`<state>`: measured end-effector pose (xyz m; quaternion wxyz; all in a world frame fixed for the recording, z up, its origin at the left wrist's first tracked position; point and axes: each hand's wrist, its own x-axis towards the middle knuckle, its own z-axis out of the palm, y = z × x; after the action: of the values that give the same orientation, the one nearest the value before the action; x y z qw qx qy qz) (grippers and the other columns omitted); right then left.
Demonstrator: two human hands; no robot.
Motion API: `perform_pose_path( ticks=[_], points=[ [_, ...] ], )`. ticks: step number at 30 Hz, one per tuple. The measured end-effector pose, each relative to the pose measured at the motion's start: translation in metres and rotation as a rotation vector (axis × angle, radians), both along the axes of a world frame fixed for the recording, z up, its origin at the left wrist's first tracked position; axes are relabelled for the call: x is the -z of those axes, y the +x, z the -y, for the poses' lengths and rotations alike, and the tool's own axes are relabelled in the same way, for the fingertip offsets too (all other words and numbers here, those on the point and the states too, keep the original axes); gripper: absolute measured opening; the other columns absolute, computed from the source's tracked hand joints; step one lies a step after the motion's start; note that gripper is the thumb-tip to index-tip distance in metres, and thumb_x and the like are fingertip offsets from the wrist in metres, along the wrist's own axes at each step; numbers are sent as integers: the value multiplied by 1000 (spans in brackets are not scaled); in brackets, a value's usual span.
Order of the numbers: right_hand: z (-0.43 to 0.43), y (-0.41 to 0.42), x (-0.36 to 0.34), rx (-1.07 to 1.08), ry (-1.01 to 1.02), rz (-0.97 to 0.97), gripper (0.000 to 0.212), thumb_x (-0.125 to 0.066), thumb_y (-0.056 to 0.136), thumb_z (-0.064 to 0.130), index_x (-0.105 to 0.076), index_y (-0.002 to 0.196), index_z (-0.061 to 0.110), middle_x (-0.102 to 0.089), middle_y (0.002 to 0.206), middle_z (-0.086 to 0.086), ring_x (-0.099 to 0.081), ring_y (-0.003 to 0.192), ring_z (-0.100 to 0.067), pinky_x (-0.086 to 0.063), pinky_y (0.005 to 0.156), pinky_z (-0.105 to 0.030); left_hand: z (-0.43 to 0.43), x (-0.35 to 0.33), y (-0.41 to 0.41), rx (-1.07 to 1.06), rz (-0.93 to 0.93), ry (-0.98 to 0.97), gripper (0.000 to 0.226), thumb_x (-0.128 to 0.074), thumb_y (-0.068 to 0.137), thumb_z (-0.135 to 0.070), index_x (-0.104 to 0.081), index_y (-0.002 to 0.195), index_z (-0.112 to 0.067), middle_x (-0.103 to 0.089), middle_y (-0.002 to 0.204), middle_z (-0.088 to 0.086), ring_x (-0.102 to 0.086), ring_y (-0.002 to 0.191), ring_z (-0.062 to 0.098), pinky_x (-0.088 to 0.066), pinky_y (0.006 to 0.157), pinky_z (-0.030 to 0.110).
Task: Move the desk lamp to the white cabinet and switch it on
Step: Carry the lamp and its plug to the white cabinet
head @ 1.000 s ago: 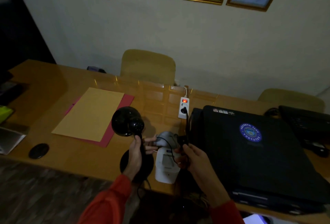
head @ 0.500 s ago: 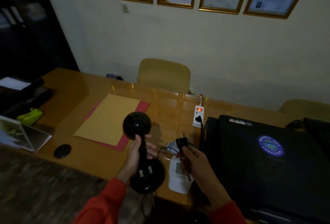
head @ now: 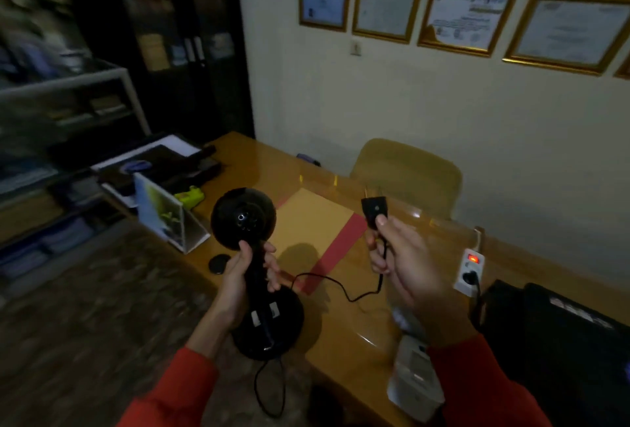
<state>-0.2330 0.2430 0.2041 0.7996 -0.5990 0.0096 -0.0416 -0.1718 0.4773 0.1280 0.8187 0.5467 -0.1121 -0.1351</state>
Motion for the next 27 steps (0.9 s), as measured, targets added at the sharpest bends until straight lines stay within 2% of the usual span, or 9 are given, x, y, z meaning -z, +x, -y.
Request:
perform_pose_path(
  ticks=[4, 8, 15, 18, 22, 27],
  points=[
    [-53, 23, -23, -97, 39, 45, 28, -46, 95, 26, -56, 116, 11, -58, 61, 7, -37, 41, -5, -31, 38, -14, -64, -28, -7, -107, -12, -24, 46, -29, 87, -49, -51, 84, -9, -49, 54, 0, -44, 38, 15, -40, 41, 23],
    [-121, 43, -35, -187, 38, 70, 23, -44, 97, 24, -59, 108, 11, -55, 61, 5, -36, 39, -6, -29, 39, -16, -135, -47, -15, -213, -11, -3, 45, -26, 89, -48, -47, 79, -10, -41, 50, -4, -35, 35, 12, -34, 37, 20],
    [-252, 69, -46, -390, 46, 84, 19, -44, 97, 25, -58, 98, 12, -57, 59, 8, -36, 40, -6, -28, 40, -16, -262, -59, -31, -408, -36, 11, 46, -23, 93, -45, -47, 80, -8, -44, 48, -5, -38, 34, 8, -36, 33, 18],
    [-309, 81, -49, -461, 41, 97, 20, -44, 97, 25, -59, 98, 12, -56, 59, 7, -36, 40, -6, -26, 40, -17, -315, -64, -35, -483, -28, 23, 45, -29, 89, -49, -49, 80, -9, -45, 49, -5, -38, 35, 8, -37, 33, 18],
    [-382, 98, -54, -536, 3, 113, 26, -43, 99, 25, -62, 83, 21, -56, 61, 6, -36, 40, -7, -28, 39, -17, -379, -73, -36, -557, -5, 32, 47, -34, 82, -54, -51, 83, -10, -45, 50, -6, -38, 36, 8, -37, 34, 18],
    [-461, 134, -53, -607, -98, 129, 24, -41, 99, 28, -60, 91, 17, -57, 60, 10, -37, 43, -5, -30, 42, -17, -450, -86, -19, -640, 51, 66, 48, -32, 83, -54, -52, 84, -11, -46, 50, -6, -39, 37, 8, -37, 36, 17]
  ],
)
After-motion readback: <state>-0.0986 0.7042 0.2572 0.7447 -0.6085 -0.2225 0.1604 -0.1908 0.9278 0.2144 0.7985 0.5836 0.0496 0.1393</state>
